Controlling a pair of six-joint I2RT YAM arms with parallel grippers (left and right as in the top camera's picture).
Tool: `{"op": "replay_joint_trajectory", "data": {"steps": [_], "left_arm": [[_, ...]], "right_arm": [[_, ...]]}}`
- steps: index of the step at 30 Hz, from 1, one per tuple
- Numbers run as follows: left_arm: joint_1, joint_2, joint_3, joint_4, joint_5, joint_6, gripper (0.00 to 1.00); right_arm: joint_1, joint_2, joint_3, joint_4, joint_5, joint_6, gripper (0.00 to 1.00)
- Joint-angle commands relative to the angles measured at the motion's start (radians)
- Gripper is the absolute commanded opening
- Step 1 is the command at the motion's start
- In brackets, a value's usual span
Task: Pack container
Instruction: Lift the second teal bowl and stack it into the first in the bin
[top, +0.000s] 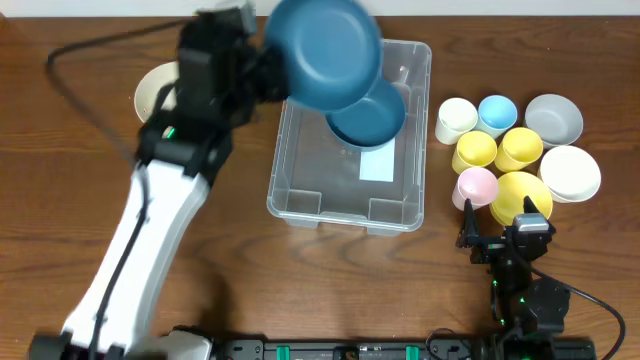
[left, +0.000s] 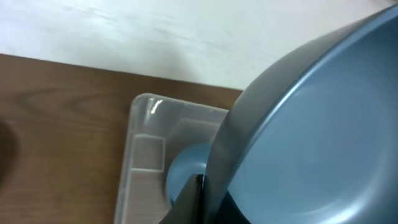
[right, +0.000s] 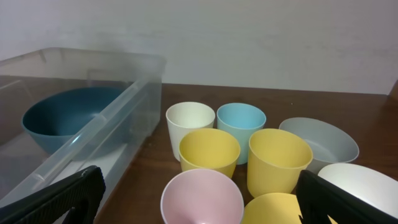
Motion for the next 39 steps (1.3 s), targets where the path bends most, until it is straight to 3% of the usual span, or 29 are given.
{"op": "replay_joint_trajectory", "data": {"steps": [1,11,19,20,21,22,23,30,39], "left_arm": [[-0.025,0.125,0.067,-0.009,-0.017,0.04,0.06],[-0.069,0.382,0.07,0.074,-0.016,0.05,0.06],[-0.07,0.454,0.07,0.084,-0.016,0.05,0.07],[-0.071,0.454,0.07,0.084,-0.014,0.05,0.13],[-0.072,0.454,0.07,0.086,-0.011,0.05,0.33],[-0.075,0.453,0.07,0.09,-0.007,0.05,0.42],[-0.076,0.451,0.07,0.093,-0.004,0.05,0.46],[-0.08,0.407,0.07,0.078,0.0,0.05,0.48],[-0.08,0.235,0.07,-0.075,-0.041,0.056,0.48]], "right_arm": [[-0.006,-0.005,-0.002,-0.003,-0.007,0.01,0.99],[-0.006,-0.005,-0.002,-0.003,-0.007,0.01,0.99],[-0.006,-0.005,-0.002,-0.003,-0.007,0.01,0.99],[-0.006,-0.005,-0.002,-0.003,-0.007,0.01,0.99],[-0.006,-0.005,-0.002,-0.003,-0.007,0.01,0.99],[-0.006,-0.005,-0.002,-0.003,-0.007,0.01,0.99],[-0.006,-0.005,-0.002,-0.003,-0.007,0.01,0.99],[-0.006,-0.005,-0.002,-0.003,-0.007,0.01,0.99],[-0.006,-0.005,-0.002,-0.003,-0.007,0.01,0.99]]}}
